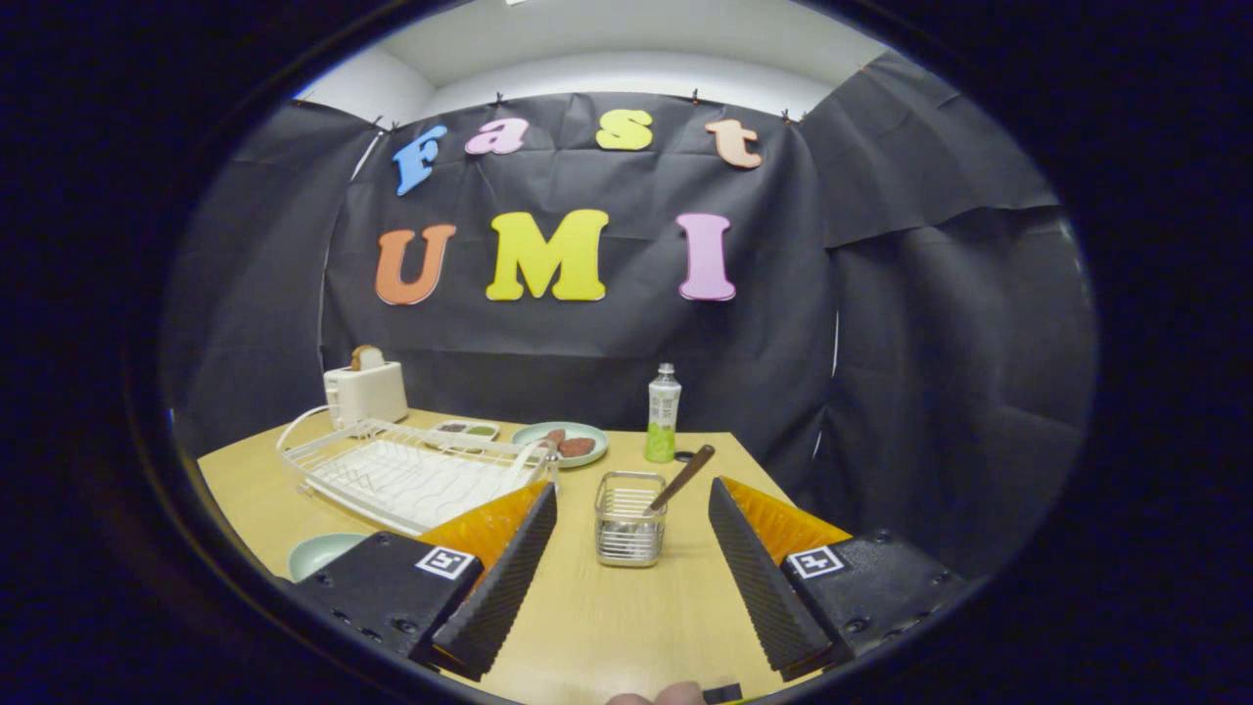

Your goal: Take the plate from the dish rack, then take the spoon from the basket and place it into the plate.

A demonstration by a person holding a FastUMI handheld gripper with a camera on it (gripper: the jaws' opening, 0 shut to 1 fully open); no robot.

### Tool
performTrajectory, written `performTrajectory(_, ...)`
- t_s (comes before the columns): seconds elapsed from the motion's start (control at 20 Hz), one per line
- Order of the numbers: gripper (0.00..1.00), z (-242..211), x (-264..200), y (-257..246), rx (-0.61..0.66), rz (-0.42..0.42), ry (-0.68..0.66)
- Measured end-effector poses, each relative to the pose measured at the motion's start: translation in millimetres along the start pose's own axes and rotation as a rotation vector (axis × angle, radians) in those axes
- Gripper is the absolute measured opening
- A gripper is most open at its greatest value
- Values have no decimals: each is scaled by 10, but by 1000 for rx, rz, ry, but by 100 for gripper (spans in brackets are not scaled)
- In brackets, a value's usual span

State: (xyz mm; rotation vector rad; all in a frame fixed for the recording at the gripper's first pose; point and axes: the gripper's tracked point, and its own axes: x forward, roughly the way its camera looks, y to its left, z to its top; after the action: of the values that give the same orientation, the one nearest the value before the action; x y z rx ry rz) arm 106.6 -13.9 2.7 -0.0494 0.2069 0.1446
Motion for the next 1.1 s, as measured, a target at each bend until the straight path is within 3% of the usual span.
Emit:
performTrajectory(0.45,100,-62,911,-353,77,-5,15)
performTrajectory(0.85,99,-230,1511,-314,132,33,68)
performTrajectory(1.0,88,-196,1589,-270,163,51,72)
performTrajectory(1.1,74,-163,1611,-223,169,59,70)
